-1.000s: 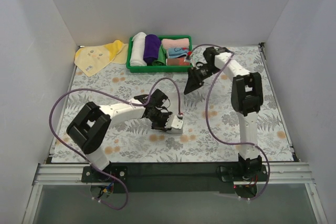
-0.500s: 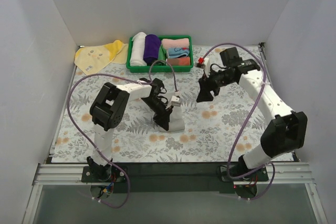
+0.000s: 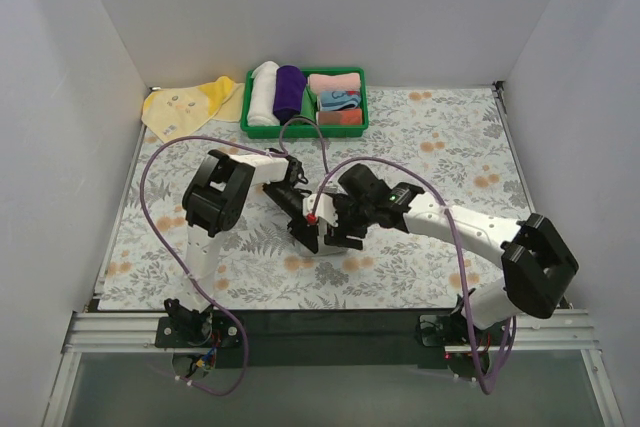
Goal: Roll the towels
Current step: Roll the towel
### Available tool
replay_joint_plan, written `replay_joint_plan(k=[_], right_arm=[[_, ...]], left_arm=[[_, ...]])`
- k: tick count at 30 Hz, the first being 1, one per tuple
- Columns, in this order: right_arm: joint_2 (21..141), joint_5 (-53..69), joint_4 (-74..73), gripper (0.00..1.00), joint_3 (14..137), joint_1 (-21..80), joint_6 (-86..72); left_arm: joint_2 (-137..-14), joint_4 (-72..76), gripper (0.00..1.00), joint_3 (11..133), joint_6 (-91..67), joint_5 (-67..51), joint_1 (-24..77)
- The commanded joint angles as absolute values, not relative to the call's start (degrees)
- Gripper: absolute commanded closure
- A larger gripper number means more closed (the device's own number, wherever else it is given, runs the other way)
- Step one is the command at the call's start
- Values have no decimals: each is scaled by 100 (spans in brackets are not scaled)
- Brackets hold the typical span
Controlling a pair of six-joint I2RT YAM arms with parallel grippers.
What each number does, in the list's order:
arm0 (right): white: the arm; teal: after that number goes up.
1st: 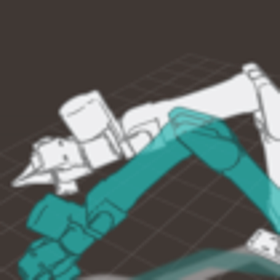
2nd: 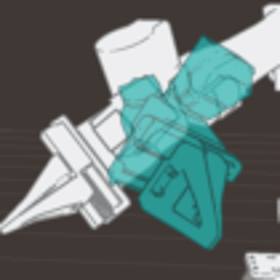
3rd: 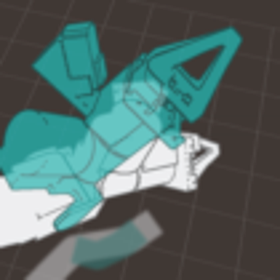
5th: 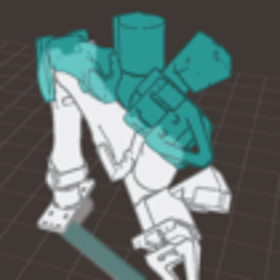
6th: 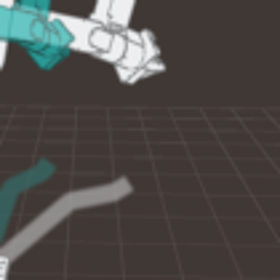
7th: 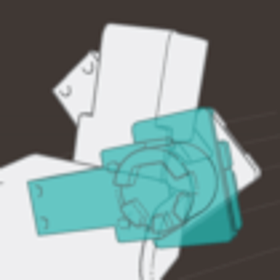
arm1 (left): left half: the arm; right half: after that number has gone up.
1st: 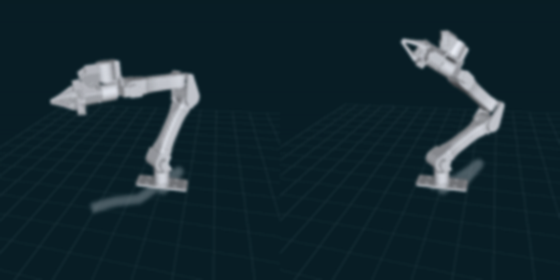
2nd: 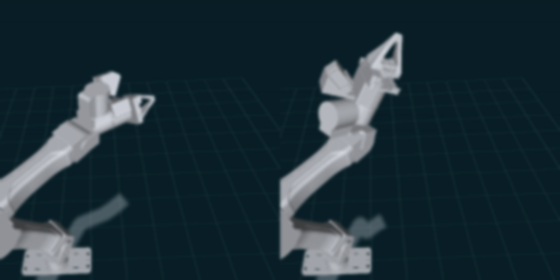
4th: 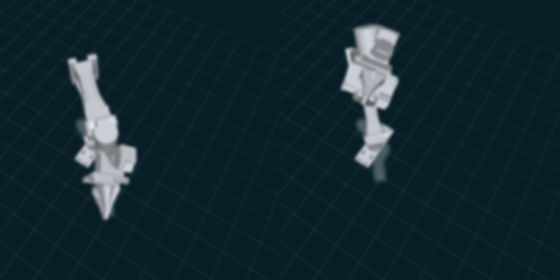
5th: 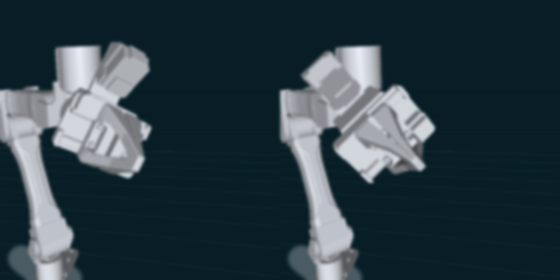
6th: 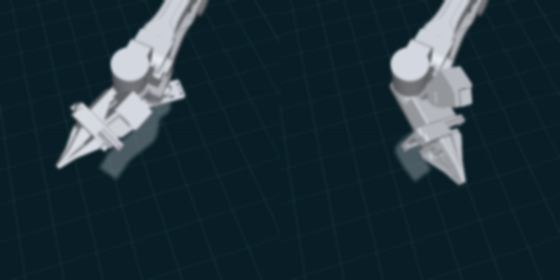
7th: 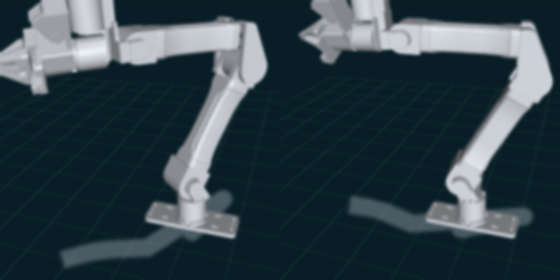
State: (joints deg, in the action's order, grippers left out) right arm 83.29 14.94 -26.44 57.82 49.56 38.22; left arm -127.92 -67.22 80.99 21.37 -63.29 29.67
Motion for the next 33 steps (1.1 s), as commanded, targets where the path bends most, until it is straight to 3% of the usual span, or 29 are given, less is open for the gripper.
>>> replay_joint_plan(k=[1, 6, 16, 21, 24, 29, 30, 31, 32, 33], right_arm=[[8525, 1370, -1635, 37, 5687, 5247, 4166], [8832, 1819, -1415, 40, 5520, 5528, 4271], [9369, 1863, -1275, 55, 5300, 5590, 4394], [9755, 2065, -1494, 86, 5414, 5555, 4333], [9922, 2179, -1731, 99, 5458, 5528, 4324], [10055, 2600, -2441, 99, 5800, 5397, 4149], [10072, 2810, -2539, 99, 5853, 5362, 4105], [10107, 2908, -2644, 99, 5914, 5292, 4035], [10125, 2979, -2880, 99, 6046, 5256, 3991], [10186, 3154, -2979, 99, 6108, 5230, 3868]], left_arm=[[-13219, -6442, 95, 7840, 2663, -4667, 2918], [-13245, -6398, 92, 7857, 2707, -4720, 2804], [-13114, -6109, 89, 7787, 2681, -4755, 2610], [-12956, -5889, 79, 7796, 2514, -4807, 2532], [-12718, -5784, 76, 7709, 2540, -4904, 2470], [-12156, -5379, 68, 7454, 2391, -5036, 2172], [-11973, -5344, 60, 7427, 2365, -5054, 2127], [-11875, -5283, 60, 7348, 2347, -5054, 2066], [-11796, -5256, 51, 7304, 2338, -5045, 1961], [-11630, -5230, 49, 7252, 2329, -4993, 1908]])
